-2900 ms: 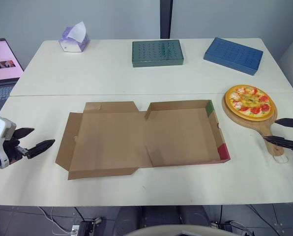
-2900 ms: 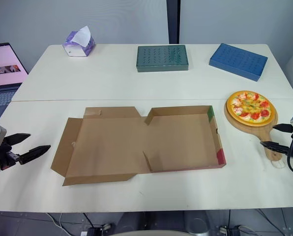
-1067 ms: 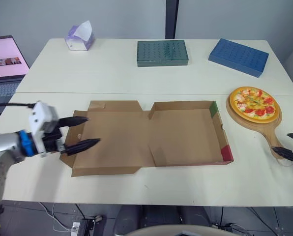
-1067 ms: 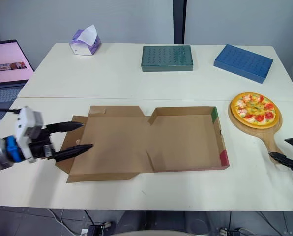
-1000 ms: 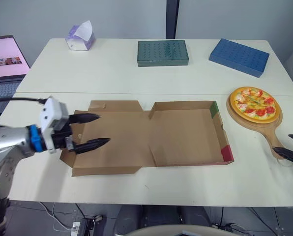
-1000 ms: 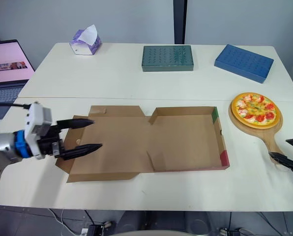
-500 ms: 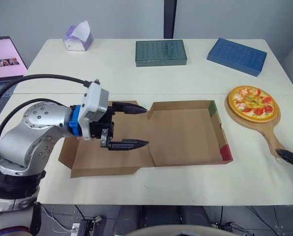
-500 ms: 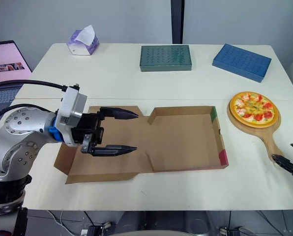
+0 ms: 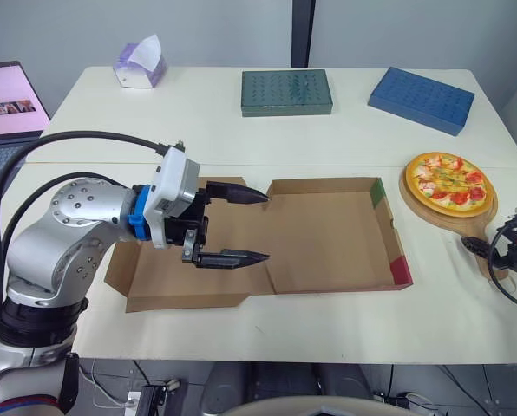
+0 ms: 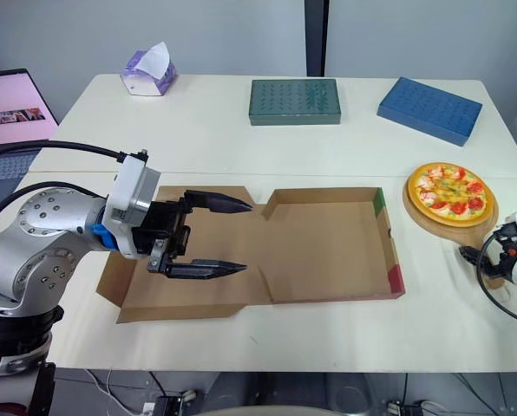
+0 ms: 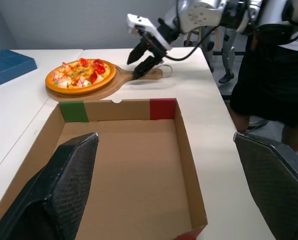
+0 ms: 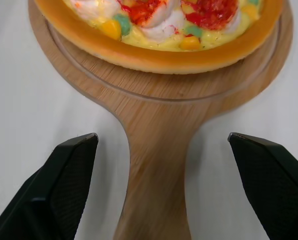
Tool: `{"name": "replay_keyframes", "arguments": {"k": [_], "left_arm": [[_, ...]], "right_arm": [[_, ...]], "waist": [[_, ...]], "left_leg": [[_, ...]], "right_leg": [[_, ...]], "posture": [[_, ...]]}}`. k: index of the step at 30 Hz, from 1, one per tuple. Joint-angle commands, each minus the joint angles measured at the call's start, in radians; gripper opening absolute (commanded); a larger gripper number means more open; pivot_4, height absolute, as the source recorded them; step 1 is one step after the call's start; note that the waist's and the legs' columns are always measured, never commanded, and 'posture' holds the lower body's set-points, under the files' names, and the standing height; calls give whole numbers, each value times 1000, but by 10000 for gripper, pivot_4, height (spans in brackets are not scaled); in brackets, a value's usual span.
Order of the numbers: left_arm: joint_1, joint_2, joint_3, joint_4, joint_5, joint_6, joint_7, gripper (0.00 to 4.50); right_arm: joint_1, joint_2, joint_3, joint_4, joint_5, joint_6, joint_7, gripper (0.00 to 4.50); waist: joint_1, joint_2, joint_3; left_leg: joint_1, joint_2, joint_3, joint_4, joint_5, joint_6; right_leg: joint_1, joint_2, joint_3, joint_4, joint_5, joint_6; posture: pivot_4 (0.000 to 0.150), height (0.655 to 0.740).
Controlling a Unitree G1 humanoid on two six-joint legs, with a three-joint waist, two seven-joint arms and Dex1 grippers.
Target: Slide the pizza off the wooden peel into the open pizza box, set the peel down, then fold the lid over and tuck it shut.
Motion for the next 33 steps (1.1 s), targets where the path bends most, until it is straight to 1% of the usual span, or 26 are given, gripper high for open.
{"name": "replay_keyframes", "arguments": {"k": [1, 7, 10, 13, 18, 19, 20, 24, 28, 31, 33], "left_arm": [[-19, -11, 3, -24, -18, -8, 5, 45000], [-23, -39, 3, -23, -18, -25, 2, 45000], [-30, -45, 0, -16, -12, -30, 3, 45000], [-35, -49, 0, -9, -10, -34, 7, 45000], [-39, -46, 1, 0, -1, -37, 9, 45000], [-40, -45, 1, 1, -1, -36, 9, 45000], [-41, -44, 2, 2, 0, -35, 9, 45000], [-34, -33, 14, 11, 12, -34, 16, 45000], [-40, -25, 29, 29, 19, -33, 32, 45000], [-38, -19, 39, 35, 23, -35, 34, 45000], [-36, -15, 49, 38, 23, -32, 37, 45000]], "right_arm": [[-63, -16, -2, 75, -3, 25, -12, 44756], [-95, -13, 40, 124, 9, 77, 38, 44756], [-90, -1, 60, 130, -3, 60, 47, 44756], [-82, 8, 79, 138, -20, 26, 49, 38805], [-88, 29, 71, 151, -6, 8, 45, 20756], [-90, 32, 69, 153, -8, 4, 42, 17616], [-92, 38, 60, 155, -3, 6, 36, 15577], [-101, 63, 0, 144, 10, -76, 14, 15560], [-112, 103, -83, 85, 45, -169, 5, 15560], [-123, 113, -118, 56, 56, -199, -12, 15560], [-129, 111, -135, 41, 67, -212, -14, 15560]], "waist": [[1, 0, 0], [0, 0, 0], [0, -1, 0], [0, -2, -1], [-2, -7, -2], [-2, -8, -3], [-2, -9, -3], [-4, -10, -3], [-8, -9, -3], [-10, -6, -1], [-9, -1, 2]], "left_leg": [[0, 0, 0, 0, 0, 0], [0, 0, 0, 1, 0, 0], [0, 0, 0, 1, 0, 0], [1, 0, -1, 1, 0, 0], [2, 1, -1, 1, 0, 0], [2, 1, -1, 1, 0, 0], [2, 1, -1, 1, 0, 0], [3, 1, -1, 1, 0, 0], [2, 1, -1, 1, 0, 0], [0, 1, 0, 1, 0, 0], [-1, 1, 0, 1, 0, 0]], "right_leg": [[0, 0, 0, 0, 0, 0], [0, 0, 0, 0, 0, 0], [0, 0, 0, 0, 0, 0], [1, 0, -1, 0, 0, 0], [3, 1, -1, 0, 0, 0], [3, 1, -1, 0, 0, 0], [3, 1, -1, 0, 0, 0], [3, 1, -1, 0, 0, 0], [2, 1, 0, 0, 1, 0], [-1, 1, 1, 0, 1, 0], [-2, 1, 1, 0, 1, 0]], "posture": [[1500, 7400], [1500, 7400], [1500, 7400], [1500, 7400], [1500, 7400], [1500, 7400], [1500, 7400], [1500, 7400], [1500, 7400], [1500, 7400], [1500, 7400]]}}
